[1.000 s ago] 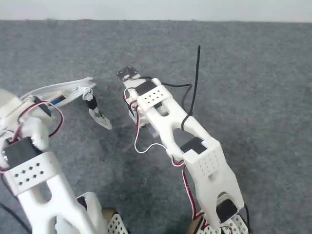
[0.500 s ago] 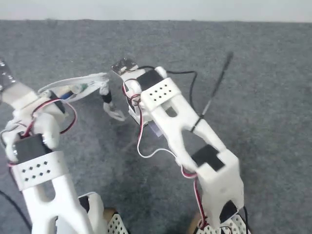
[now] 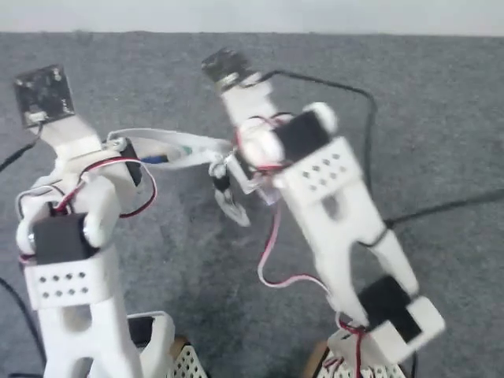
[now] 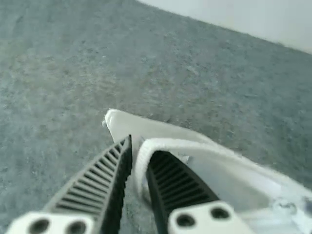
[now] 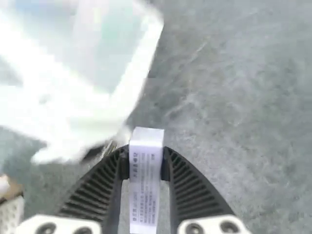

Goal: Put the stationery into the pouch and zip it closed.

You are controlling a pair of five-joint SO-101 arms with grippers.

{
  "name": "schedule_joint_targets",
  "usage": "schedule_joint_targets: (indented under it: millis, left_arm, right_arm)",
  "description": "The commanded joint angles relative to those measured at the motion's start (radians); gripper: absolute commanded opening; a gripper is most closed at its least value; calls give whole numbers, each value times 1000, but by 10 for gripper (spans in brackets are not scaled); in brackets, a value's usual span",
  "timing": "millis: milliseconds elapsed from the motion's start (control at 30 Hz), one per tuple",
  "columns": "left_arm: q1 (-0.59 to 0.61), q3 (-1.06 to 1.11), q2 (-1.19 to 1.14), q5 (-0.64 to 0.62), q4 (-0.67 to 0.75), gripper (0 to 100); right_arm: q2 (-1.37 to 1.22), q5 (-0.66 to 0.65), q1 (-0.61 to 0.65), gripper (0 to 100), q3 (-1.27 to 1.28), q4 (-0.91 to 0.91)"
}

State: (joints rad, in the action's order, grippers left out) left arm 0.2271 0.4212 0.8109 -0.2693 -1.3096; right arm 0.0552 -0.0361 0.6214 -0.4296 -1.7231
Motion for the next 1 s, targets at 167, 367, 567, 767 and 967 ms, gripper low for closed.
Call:
schedule_joint_targets:
  millis: [167, 367, 567, 767, 967]
  left_arm:
    - [-83, -220, 20, 21, -91, 13]
    - [-81, -219, -72, 21, -101, 13]
    - [-78, -217, -127, 18, -118, 12]
    - [-23, -216, -132, 17, -123, 12]
    - [49, -186, -127, 15, -118, 12]
  right_arm:
    - [254, 95, -10, 6, -32, 1]
    - [348, 166, 91, 6, -32, 87]
    - [371, 187, 182, 6, -31, 203]
    - [366, 183, 240, 6, -31, 332]
    - [375, 181, 246, 6, 52, 473]
